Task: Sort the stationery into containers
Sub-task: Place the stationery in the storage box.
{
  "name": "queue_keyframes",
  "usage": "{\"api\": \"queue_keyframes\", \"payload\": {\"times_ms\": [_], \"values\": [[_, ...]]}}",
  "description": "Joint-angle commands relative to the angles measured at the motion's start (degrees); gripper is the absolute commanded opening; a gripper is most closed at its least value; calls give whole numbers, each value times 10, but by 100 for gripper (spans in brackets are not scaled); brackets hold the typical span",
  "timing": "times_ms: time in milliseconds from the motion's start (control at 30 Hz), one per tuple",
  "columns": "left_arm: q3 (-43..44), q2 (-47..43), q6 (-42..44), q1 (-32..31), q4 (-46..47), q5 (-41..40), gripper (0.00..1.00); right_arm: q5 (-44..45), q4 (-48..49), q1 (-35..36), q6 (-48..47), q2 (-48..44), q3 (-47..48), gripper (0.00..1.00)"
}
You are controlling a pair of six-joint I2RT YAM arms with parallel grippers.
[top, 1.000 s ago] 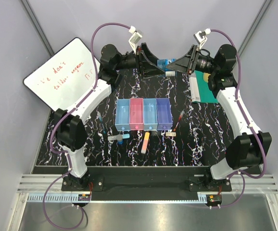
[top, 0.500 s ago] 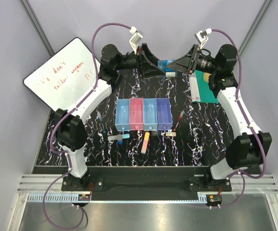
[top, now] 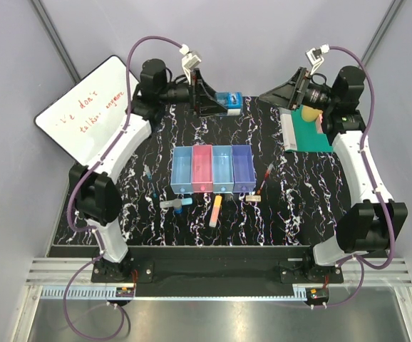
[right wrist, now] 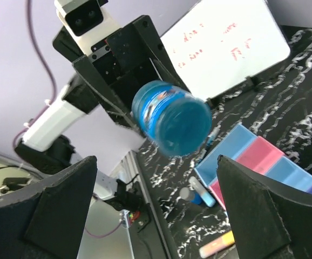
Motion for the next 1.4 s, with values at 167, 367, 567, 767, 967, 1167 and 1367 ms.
{"api": "queue_keyframes", "payload": {"times_ms": [167,367,567,767,967,1167,1367], "values": [[21,-50,466,26,-444,-224,0,74,-252,-5,-252,-29,57,100],[15,-36,585,25,-529,-330,0,119,-335,-5,-344,-36,79,100],[20,-16,685,23,-605,-412,0,133,-366,-5,-376,-49,83,100],[-7,0,712,20,-621,-441,0,133,-370,-5,-382,-52,92,100],[-23,27,707,20,-619,-455,0,132,-371,-5,-387,-63,84,100],[-25,50,701,16,-614,-459,0,130,-371,-6,-387,-65,80,100],[-34,63,692,10,-589,-471,0,128,-370,-5,-385,-65,81,100]]}}
